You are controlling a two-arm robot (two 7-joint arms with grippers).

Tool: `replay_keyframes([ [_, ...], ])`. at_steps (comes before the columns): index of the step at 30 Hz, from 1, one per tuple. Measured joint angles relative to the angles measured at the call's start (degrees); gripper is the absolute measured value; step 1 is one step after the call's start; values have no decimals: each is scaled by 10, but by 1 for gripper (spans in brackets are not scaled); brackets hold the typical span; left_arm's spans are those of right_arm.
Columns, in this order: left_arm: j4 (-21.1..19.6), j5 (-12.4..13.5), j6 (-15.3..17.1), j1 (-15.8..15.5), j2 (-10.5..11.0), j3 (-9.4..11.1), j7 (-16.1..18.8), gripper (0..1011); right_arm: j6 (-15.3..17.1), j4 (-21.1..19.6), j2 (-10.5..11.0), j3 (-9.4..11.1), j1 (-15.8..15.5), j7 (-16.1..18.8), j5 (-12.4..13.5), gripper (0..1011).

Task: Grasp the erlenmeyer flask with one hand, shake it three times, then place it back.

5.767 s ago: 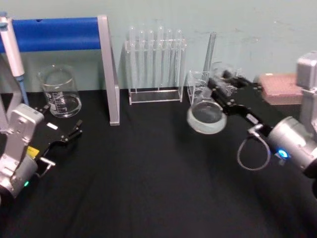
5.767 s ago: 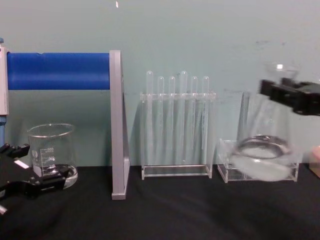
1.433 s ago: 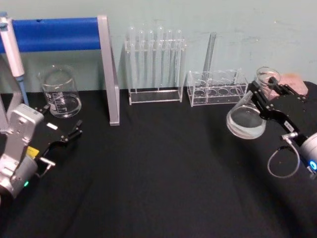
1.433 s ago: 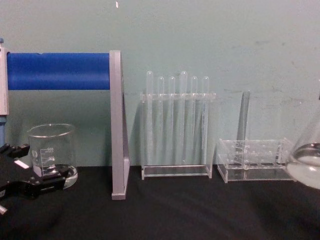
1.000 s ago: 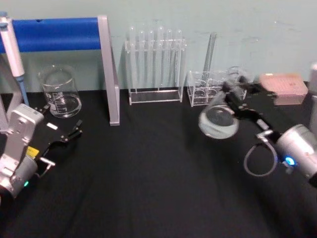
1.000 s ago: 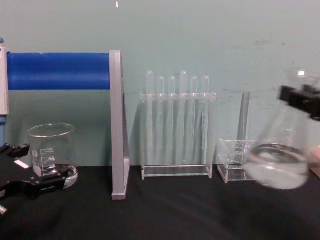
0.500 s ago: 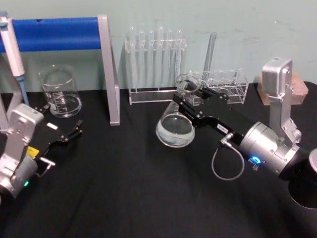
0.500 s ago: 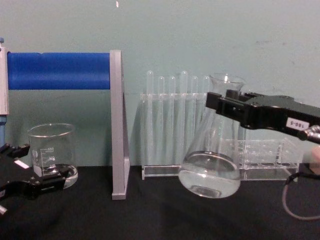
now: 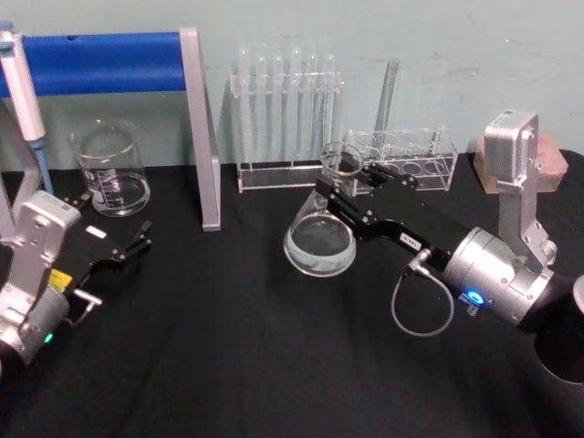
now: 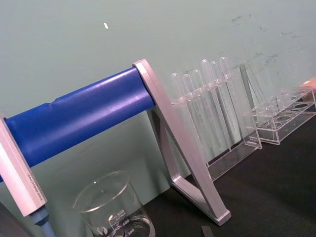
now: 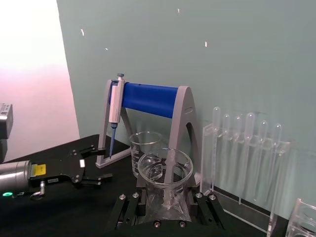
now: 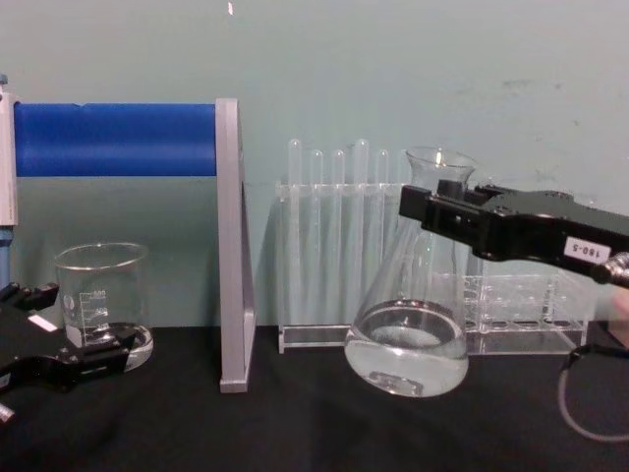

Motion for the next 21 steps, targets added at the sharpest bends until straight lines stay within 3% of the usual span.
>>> replay_keyframes([
  [9, 0, 0, 0, 0, 0, 0, 0, 1001, -17, 14, 12, -13, 4, 28, 8, 448],
  [21, 0, 0, 0, 0, 0, 0, 0, 1001, -30, 51, 31, -47, 25, 82, 16, 448],
])
